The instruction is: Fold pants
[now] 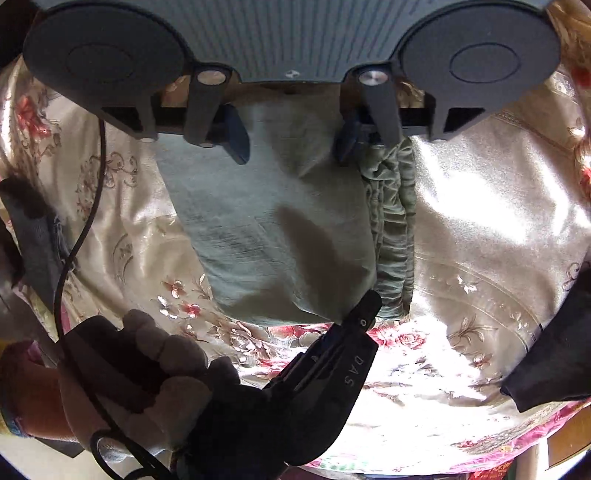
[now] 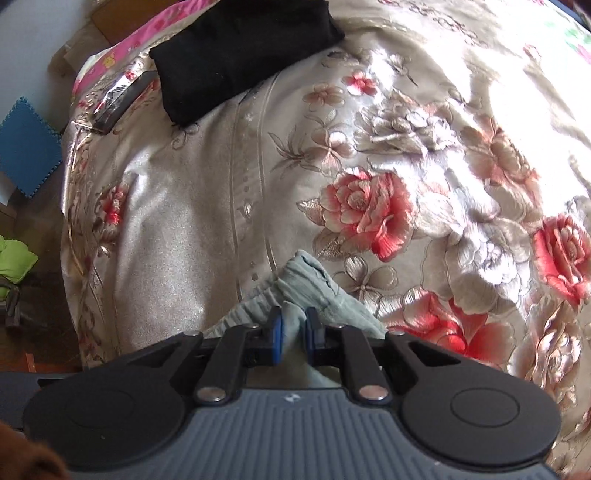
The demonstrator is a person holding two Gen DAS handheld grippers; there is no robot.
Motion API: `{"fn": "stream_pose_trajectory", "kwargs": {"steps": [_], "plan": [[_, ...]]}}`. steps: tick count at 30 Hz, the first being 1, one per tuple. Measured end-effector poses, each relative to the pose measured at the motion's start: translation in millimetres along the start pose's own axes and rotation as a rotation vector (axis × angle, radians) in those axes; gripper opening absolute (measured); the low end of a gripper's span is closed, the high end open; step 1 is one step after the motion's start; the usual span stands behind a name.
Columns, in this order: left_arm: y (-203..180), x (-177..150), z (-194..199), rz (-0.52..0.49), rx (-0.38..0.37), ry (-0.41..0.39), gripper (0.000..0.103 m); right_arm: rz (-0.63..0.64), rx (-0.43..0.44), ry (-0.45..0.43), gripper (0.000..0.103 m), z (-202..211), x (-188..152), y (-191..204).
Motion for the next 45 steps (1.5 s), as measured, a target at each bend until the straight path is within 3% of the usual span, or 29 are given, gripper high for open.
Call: {"fn": "stream_pose_trajectory", "kwargs": {"steps": [3, 11, 14, 16, 19, 20, 21, 26, 28, 29, 30, 32, 41, 45], "plan": [[13, 5, 5, 0.016, -0.002, -0.002, 0.031, -0.054, 0.018, -0.028, 0.007, 16, 6, -3], [35, 19, 27, 0.021, 0.010, -0.061, 0.027, -0.129, 0.046, -0.161, 0.001, 40, 41, -9], [45, 18, 19, 0.036, 0.040, -0.042, 0.026, -0.124, 0.025, -0.149, 0.006, 26, 44, -14], [48, 18, 20, 0.078, -0.018, -0.033, 0.026, -0.130, 0.048, -0.117, 0.008, 22, 36, -14], [43, 14, 28, 0.112, -0.092, -0.019, 0.039, -0.128, 0.070, -0.066, 0.022, 21, 24, -13], [39, 12, 29, 0.105, -0.091, -0.018, 0.051, -0.121, 0.074, -0.057, 0.035, 23, 21, -12], [35, 8, 31, 0.094, -0.076, -0.020, 0.062, -0.110, 0.078, -0.050, 0.041, 25, 19, -10], [32, -9, 14, 0.110, -0.043, 0.049, 0.071, -0.041, 0.100, 0.015, 0.052, 15, 14, -3], [29, -13, 3, 0.116, -0.058, 0.076, 0.070, 0.000, 0.074, 0.052, 0.050, 2, 8, -1], [26, -14, 0, 0.103, -0.055, 0.078, 0.063, 0.022, 0.047, 0.069, 0.040, -4, 3, -1], [24, -15, -2, 0.085, -0.049, 0.082, 0.046, 0.027, 0.041, 0.086, 0.019, -7, -1, 0], [20, -16, -3, 0.074, -0.054, 0.100, 0.029, -0.011, 0.060, 0.096, 0.010, -6, -6, -1], [32, 18, 42, 0.059, -0.056, -0.023, 0.024, -0.123, 0.068, -0.065, 0.008, 56, 14, -11], [57, 24, 31, 0.141, -0.034, -0.039, 0.024, -0.145, 0.052, -0.136, 0.011, 41, 32, -16]]}}
Point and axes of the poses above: each gripper's, at about its wrist camera, not at the fingertips, and z roughly against the way its jaws point, y to its left, x to its top, the point moved 7 cm from there along -z, roughly the way its jaws point, and after that the axes turned 1 degree about y, right-handed, at the moved point
